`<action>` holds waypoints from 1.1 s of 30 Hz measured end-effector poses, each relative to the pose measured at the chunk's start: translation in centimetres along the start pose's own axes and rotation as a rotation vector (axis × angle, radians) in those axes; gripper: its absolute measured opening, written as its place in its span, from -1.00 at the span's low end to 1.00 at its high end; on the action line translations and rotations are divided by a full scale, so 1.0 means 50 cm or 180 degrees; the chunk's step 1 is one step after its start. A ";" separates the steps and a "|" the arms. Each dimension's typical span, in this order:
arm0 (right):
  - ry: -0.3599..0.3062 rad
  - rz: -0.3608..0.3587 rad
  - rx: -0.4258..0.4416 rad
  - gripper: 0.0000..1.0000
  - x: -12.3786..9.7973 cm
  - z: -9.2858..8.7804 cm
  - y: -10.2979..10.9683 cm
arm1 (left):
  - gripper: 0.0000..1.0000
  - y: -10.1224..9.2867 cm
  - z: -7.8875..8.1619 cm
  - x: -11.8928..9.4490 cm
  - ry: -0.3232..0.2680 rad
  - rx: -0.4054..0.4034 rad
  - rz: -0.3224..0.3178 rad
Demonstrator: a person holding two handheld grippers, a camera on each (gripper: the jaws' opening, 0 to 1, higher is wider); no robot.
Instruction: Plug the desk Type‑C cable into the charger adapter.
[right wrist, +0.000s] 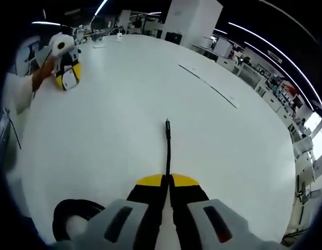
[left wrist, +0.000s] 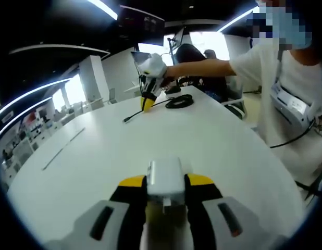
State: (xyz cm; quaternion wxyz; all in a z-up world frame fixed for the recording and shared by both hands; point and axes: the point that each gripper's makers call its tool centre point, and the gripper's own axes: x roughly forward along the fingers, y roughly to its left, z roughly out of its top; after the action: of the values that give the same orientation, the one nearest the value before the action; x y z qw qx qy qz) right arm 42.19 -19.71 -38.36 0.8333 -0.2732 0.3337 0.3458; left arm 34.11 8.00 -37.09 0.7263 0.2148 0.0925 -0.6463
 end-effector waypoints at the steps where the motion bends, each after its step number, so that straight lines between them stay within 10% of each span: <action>1: -0.0017 0.0018 -0.0021 -0.93 -0.001 0.002 0.006 | -0.44 -0.001 0.000 0.000 0.0000 -0.0001 0.0000; 33: -0.0272 0.0362 -0.0721 -0.94 -0.015 0.049 0.125 | -0.44 0.003 -0.001 -0.002 -0.0009 -0.0019 -0.0007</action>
State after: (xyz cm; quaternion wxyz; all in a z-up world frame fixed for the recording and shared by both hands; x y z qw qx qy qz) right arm 37.93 -14.52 -37.67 0.7897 -0.3312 0.2716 0.4393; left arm 34.24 8.13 -37.03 0.7263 0.2117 0.0937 -0.6472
